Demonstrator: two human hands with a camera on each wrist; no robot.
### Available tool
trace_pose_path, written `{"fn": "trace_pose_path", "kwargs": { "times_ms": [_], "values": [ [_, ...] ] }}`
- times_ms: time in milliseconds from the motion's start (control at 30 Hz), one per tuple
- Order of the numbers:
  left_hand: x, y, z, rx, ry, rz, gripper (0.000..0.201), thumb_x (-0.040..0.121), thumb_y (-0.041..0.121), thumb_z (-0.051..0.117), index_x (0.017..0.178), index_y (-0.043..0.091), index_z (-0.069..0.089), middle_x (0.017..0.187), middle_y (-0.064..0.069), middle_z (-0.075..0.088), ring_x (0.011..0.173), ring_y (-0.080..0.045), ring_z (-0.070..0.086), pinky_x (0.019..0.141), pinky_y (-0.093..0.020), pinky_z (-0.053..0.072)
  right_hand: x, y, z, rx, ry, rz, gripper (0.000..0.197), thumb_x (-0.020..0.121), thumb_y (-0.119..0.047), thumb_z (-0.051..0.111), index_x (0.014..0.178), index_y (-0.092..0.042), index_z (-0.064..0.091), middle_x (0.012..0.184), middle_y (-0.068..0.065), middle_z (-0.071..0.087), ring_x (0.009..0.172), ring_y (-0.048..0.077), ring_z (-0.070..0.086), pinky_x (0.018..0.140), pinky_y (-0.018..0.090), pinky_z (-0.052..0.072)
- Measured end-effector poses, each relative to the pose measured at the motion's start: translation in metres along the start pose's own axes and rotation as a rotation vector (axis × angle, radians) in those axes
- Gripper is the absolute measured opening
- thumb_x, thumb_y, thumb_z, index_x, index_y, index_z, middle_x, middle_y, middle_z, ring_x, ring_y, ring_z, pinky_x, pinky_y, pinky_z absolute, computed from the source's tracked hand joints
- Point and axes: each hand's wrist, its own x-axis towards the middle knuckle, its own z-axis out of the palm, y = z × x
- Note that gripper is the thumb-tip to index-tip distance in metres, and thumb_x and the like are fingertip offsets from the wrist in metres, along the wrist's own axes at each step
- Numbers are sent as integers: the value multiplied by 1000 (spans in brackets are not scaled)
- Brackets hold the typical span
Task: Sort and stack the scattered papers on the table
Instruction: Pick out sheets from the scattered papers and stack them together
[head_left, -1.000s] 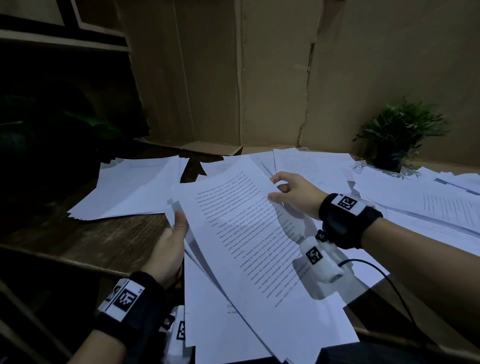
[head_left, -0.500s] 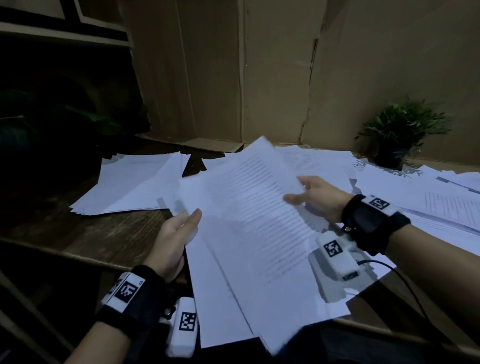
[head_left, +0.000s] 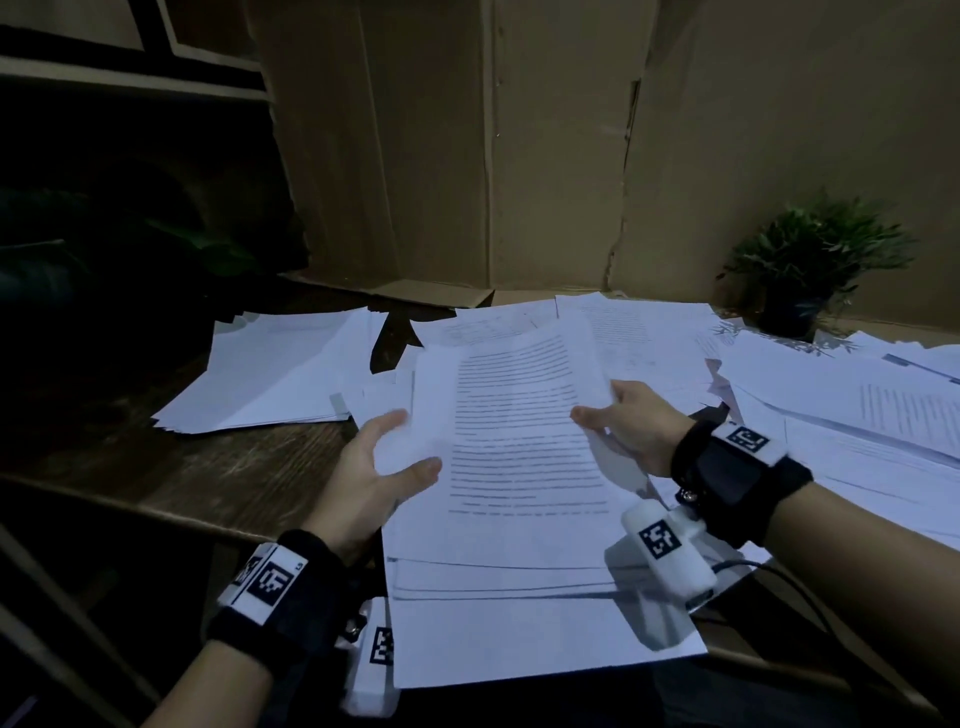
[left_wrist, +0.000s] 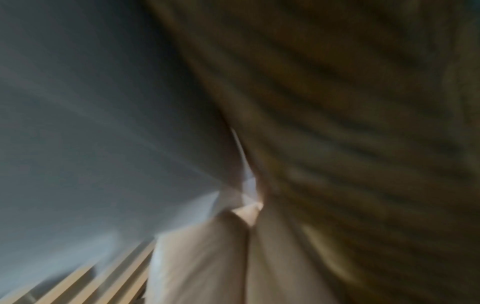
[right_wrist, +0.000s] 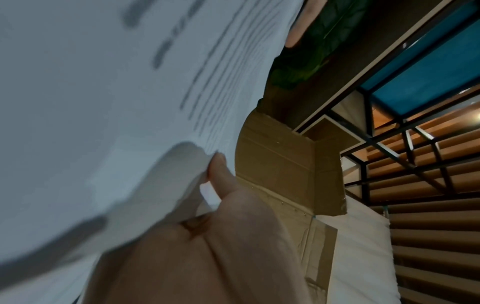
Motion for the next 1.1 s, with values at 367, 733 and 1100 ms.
{"fn": "trace_pose_path", "kwargs": {
  "times_ms": [367, 733, 1100],
  "values": [
    [1, 23, -11, -58, -131, 178, 83, 83, -1, 71, 148, 26, 28, 133, 4, 62, 123, -19, 59, 97, -39, 53, -16, -10, -4, 165, -263, -69, 40, 93, -6, 65, 131, -18, 60, 125, 2, 70, 112, 26, 68, 92, 39, 57],
    [20, 83, -7, -103, -223, 146, 69, 86, 4, 62, 148, 15, 34, 128, -4, 65, 113, -21, 66, 91, -35, 56, -19, -51, -20, 557, -167, -366, 45, 95, -6, 54, 140, -5, 53, 133, 13, 65, 117, 33, 65, 94, 47, 56],
    [7, 38, 25, -537, -46, -264, 81, 69, 39, 82, 139, 17, 45, 128, -8, 61, 115, -24, 62, 97, -39, 48, -18, -78, -10, 738, 70, -520, 14, 90, -10, 72, 101, -1, 74, 124, 26, 66, 117, 42, 63, 103, 57, 48]
  ]
}}
